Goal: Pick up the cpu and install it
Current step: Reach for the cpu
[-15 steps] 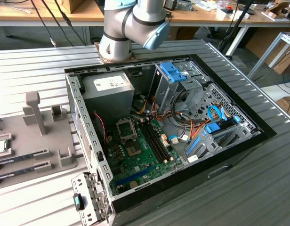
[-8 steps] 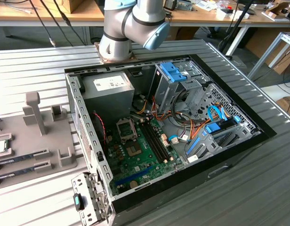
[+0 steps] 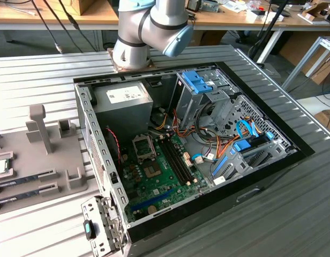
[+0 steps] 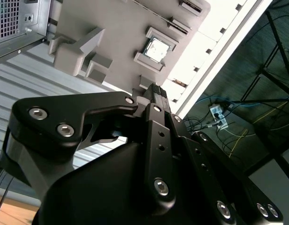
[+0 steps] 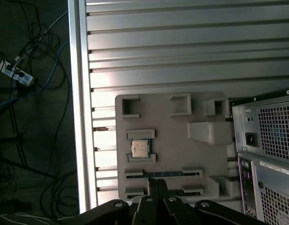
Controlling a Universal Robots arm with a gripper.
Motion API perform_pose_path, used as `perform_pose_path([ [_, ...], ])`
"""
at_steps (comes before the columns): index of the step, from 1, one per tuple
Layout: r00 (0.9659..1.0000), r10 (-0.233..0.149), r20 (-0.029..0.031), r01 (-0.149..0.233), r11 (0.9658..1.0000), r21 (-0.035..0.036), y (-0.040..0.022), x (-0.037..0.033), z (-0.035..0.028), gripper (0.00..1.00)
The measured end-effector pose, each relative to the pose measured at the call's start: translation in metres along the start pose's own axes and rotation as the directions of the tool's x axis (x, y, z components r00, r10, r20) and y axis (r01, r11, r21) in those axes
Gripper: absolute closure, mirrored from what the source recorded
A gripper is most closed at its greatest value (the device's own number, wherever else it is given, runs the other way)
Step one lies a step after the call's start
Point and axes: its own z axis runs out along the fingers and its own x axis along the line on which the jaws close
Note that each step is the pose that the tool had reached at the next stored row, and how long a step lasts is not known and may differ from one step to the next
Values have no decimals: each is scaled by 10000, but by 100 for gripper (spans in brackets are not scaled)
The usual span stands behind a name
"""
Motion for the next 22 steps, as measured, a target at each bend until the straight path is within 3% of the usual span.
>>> perform_pose_path([
  [7, 10000, 0, 2, 0, 10000, -1, -1, 43, 5, 89],
  [14, 10000, 0, 0, 0, 10000, 0, 62, 47, 15, 89],
  [22, 10000, 0, -2, 0, 10000, 1, 95, 51, 87, 89],
])
